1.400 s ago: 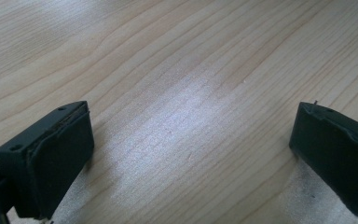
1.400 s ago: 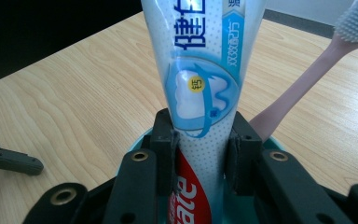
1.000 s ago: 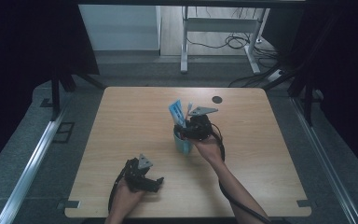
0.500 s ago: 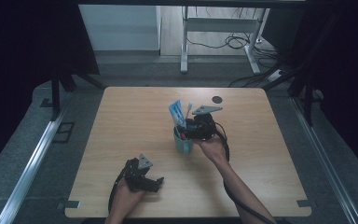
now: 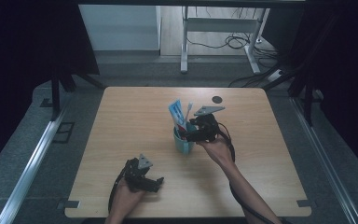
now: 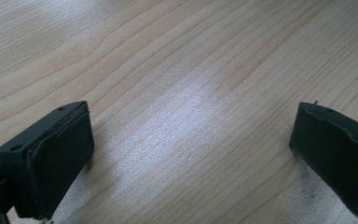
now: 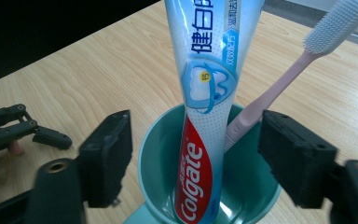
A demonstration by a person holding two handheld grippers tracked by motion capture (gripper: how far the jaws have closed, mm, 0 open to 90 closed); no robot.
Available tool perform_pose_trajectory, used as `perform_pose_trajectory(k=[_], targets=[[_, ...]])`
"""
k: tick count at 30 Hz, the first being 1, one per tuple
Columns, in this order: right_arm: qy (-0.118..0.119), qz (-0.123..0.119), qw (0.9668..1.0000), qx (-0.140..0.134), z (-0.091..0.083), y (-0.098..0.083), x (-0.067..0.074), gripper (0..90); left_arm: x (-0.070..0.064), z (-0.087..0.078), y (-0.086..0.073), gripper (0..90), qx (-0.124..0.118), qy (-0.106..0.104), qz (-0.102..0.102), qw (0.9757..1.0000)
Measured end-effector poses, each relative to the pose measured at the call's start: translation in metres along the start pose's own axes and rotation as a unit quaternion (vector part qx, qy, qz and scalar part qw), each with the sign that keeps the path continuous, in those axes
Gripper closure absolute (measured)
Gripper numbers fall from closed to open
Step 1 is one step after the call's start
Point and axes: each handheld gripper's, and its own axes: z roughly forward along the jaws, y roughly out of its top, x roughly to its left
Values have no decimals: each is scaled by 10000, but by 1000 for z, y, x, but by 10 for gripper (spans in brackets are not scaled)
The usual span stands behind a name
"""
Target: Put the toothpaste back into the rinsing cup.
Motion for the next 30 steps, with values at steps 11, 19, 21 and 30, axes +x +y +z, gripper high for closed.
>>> perform_pose_trajectory(k=[11, 19, 21, 30], targets=[[-41, -305, 9992, 236, -9, -2, 4, 129, 0, 0, 0, 0, 5, 4, 3, 10000], [-58, -363, 9988, 323, -17, -7, 4, 65, 0, 0, 0, 0, -6, 2, 12, 10000], [-80, -393, 9986, 334, -19, -9, 4, 48, 0, 0, 0, 0, -4, 6, 11, 10000], [-130, -380, 9985, 373, -31, -16, 0, 14, 0, 0, 0, 0, 4, 3, 19, 10000]])
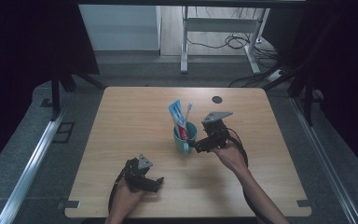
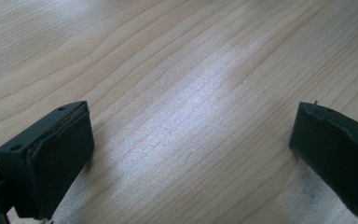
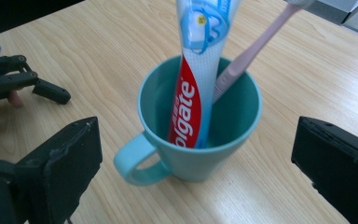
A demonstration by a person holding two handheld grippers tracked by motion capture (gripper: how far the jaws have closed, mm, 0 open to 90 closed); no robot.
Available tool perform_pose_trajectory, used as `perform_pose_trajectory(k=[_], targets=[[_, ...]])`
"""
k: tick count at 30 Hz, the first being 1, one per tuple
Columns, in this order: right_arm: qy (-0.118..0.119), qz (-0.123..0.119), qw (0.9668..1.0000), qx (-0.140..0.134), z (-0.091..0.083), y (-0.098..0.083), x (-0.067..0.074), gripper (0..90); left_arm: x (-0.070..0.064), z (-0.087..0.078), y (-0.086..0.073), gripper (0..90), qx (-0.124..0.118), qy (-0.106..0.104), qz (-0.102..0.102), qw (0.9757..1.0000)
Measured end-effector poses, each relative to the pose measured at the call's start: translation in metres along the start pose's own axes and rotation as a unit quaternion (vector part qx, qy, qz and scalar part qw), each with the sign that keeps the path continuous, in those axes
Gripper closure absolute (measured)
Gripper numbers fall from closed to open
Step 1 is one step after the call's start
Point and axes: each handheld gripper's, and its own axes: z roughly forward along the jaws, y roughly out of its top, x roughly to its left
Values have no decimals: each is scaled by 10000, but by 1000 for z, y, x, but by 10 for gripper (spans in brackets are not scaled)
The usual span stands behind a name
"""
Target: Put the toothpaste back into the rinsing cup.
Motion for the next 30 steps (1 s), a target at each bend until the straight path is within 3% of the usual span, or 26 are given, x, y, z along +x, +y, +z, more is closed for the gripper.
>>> perform_pose_trajectory(k=[30], targets=[[-155, 194, 9997, 88, -34, -41, -14, 12, 0, 0, 0, 0, 1, -1, 2, 10000]])
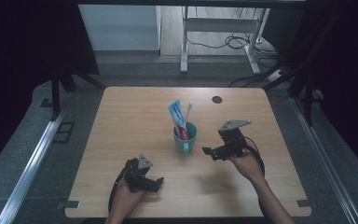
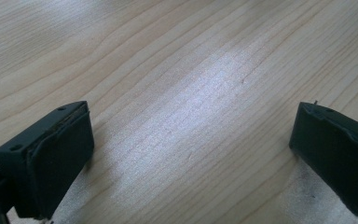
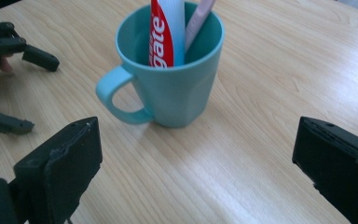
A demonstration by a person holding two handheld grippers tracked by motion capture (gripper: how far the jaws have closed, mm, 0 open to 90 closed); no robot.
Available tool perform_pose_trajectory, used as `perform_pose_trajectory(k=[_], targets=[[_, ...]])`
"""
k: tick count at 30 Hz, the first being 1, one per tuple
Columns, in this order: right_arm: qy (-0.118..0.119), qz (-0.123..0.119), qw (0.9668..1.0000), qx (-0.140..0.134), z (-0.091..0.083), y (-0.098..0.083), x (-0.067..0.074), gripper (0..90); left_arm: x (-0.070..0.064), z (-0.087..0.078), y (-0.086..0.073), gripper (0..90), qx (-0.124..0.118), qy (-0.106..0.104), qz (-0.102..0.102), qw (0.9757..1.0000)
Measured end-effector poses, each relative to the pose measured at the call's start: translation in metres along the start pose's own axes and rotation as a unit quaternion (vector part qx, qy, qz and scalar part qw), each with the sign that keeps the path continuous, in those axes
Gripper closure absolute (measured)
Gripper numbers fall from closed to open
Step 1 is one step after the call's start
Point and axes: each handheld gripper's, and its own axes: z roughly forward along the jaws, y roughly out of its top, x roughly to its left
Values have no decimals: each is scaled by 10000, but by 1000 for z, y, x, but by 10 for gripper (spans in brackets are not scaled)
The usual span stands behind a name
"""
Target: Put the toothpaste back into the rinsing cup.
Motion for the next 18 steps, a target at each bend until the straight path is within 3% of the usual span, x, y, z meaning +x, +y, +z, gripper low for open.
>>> perform_pose_trajectory(k=[18], targets=[[-199, 132, 9996, 144, -16, -36, -7, 8, 0, 0, 0, 0, -19, 2, -8, 10000]])
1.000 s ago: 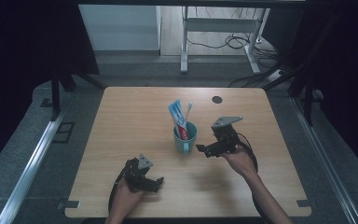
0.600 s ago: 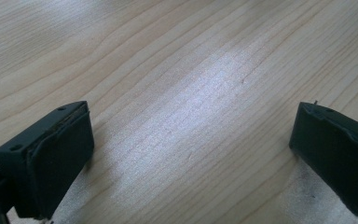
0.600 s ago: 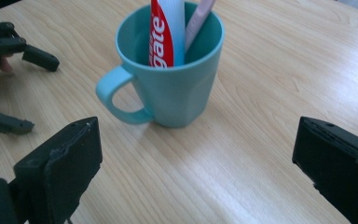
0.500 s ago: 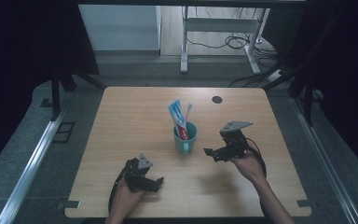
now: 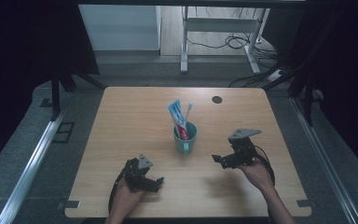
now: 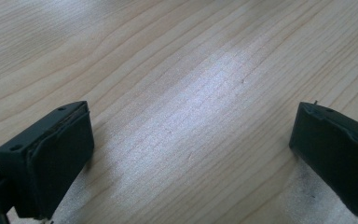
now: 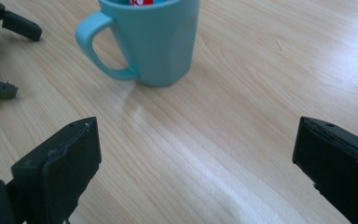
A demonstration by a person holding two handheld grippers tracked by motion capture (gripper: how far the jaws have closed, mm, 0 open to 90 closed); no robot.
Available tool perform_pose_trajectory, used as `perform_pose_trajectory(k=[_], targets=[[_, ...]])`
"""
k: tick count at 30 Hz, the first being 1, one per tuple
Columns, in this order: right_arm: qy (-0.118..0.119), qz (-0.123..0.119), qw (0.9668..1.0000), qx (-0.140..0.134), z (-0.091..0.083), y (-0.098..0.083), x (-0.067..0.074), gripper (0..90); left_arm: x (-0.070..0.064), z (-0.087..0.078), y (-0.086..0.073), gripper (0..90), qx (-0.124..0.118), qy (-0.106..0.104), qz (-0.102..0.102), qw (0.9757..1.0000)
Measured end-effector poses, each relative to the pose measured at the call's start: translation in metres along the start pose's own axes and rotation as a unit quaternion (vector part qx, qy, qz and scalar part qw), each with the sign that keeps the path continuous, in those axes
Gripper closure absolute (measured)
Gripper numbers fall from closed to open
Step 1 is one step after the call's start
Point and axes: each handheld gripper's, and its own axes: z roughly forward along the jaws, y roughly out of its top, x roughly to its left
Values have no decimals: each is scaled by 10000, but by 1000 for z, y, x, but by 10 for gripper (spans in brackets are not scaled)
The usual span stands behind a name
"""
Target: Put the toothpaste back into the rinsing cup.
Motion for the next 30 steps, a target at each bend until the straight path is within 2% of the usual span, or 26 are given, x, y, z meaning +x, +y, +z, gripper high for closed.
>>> perform_pose_trajectory(k=[11, 30], targets=[[-77, 112, 9999, 33, -9, -23, -3, 7, 0, 0, 0, 0, -1, 0, -23, 10000], [-238, 285, 9993, 21, -14, -62, -4, 7, -1, 0, 0, 0, -13, 0, -51, 10000]])
